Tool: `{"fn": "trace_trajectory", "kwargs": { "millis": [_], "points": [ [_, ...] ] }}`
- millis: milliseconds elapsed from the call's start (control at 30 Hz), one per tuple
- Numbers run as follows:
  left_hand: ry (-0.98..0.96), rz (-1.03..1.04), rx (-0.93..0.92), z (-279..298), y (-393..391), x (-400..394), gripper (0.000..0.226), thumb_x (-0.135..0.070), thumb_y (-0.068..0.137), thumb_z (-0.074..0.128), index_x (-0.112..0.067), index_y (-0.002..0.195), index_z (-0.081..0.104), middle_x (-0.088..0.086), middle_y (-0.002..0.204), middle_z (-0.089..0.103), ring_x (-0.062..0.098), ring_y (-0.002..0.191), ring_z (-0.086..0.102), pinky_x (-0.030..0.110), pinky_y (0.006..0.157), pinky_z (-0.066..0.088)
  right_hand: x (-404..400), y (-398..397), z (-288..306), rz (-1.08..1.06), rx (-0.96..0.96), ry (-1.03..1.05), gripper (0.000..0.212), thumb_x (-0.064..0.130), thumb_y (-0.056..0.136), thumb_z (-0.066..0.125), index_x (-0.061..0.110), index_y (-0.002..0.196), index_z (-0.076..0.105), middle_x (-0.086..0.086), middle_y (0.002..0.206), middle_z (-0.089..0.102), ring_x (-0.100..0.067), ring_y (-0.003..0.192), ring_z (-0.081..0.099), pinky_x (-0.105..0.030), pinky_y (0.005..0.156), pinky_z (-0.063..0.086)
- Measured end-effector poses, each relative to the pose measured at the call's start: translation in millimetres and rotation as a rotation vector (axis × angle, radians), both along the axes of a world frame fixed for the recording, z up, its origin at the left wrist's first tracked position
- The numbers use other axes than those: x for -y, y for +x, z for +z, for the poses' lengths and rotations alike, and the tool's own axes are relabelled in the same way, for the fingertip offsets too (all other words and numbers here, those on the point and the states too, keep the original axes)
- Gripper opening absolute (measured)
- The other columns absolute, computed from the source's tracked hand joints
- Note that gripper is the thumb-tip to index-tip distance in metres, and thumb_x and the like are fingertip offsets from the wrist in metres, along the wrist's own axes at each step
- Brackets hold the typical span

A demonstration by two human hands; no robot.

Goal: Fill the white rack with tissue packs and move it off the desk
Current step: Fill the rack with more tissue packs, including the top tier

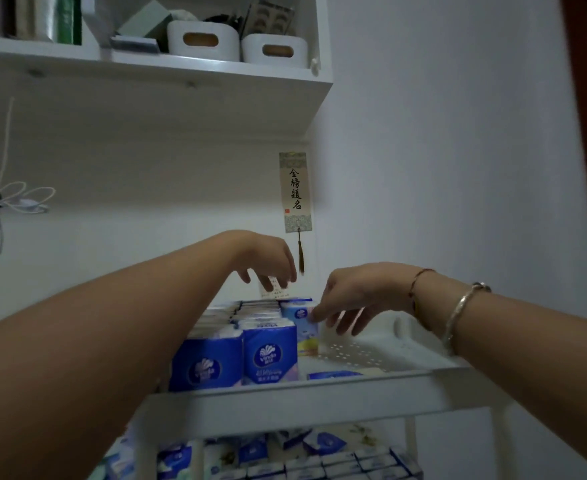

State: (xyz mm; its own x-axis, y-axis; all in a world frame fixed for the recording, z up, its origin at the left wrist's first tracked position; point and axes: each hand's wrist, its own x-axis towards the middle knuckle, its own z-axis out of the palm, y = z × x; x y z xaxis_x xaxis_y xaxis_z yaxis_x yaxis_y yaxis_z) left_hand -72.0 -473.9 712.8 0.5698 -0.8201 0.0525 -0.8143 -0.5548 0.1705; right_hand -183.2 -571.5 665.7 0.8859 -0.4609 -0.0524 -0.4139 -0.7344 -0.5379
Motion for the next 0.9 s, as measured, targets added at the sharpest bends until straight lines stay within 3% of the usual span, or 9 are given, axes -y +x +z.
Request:
{"fn": "trace_trajectory", "kwargs": {
  "millis": [100,233,367,500,667,800,900],
  "points": [
    [-0.030,-0.027,-0.016,8,-17,-14,0.027,-0.015,0.096,0.049,-0.018,0.119,0.062,-0.003,0.116,0.067,0.015,0.104,0.065,0.046,0.102,0.043,-7,-36,6,0.106,-0.218,-0.021,0.043,0.050,0.083,0.063,0.014,0.108,0.062,0.000,0.100,0.066,-0.013,0.092,0.060,-0.026,0.080,0.049],
    [-0.027,-0.056,-0.030,5,-40,-38,0.025,-0.018,0.098,0.047,-0.018,0.117,0.063,-0.003,0.112,0.069,0.015,0.103,0.065,0.045,0.101,0.042,-15,-68,-2,0.175,-0.361,-0.037,0.029,0.047,0.086,0.060,0.019,0.095,0.064,0.002,0.096,0.064,-0.015,0.092,0.057,-0.027,0.085,0.045],
    [-0.061,-0.080,-0.071,-3,-52,-72,0.026,-0.031,0.097,0.052,-0.022,0.118,0.063,-0.006,0.116,0.067,0.014,0.108,0.061,0.045,0.103,0.041,-21,-71,-7,0.103,-0.272,-0.019,0.018,0.028,0.088,0.065,0.012,0.096,0.063,0.007,0.071,0.065,-0.013,0.077,0.056,-0.026,0.075,0.048],
    [-0.076,-0.077,-0.059,-20,-55,-112,0.034,-0.047,0.093,0.052,-0.031,0.121,0.060,-0.011,0.126,0.058,0.013,0.119,0.053,0.045,0.104,0.040,-30,-73,-4,0.042,-0.195,-0.039,0.019,0.010,0.087,0.066,0.019,0.099,0.055,-0.002,0.089,0.064,-0.018,0.083,0.060,-0.035,0.076,0.053],
    [-0.104,-0.063,-0.150,-42,-53,-139,0.039,-0.051,0.092,0.049,-0.035,0.127,0.051,-0.009,0.127,0.058,0.013,0.116,0.055,0.043,0.103,0.044,-44,-87,10,0.088,-0.097,-0.098,0.024,0.006,0.084,0.068,0.027,0.096,0.061,-0.001,0.101,0.068,-0.015,0.088,0.061,-0.027,0.073,0.051],
    [-0.195,-0.079,-0.225,-51,-56,-141,0.041,-0.044,0.095,0.046,-0.029,0.133,0.049,-0.007,0.124,0.057,0.010,0.109,0.057,0.024,0.081,0.051,-65,-80,12,0.138,0.032,-0.061,0.017,0.006,0.085,0.065,0.016,0.099,0.062,-0.004,0.100,0.067,-0.011,0.084,0.059,-0.021,0.067,0.047],
    [-0.235,-0.083,-0.232,-54,-59,-139,0.035,-0.036,0.099,0.044,-0.027,0.132,0.050,-0.004,0.128,0.055,0.013,0.112,0.056,0.026,0.084,0.053,-78,-70,4,0.165,0.100,0.045,0.019,0.001,0.084,0.066,0.007,0.101,0.059,-0.012,0.102,0.068,-0.013,0.081,0.063,-0.022,0.070,0.052]
  ]
}}
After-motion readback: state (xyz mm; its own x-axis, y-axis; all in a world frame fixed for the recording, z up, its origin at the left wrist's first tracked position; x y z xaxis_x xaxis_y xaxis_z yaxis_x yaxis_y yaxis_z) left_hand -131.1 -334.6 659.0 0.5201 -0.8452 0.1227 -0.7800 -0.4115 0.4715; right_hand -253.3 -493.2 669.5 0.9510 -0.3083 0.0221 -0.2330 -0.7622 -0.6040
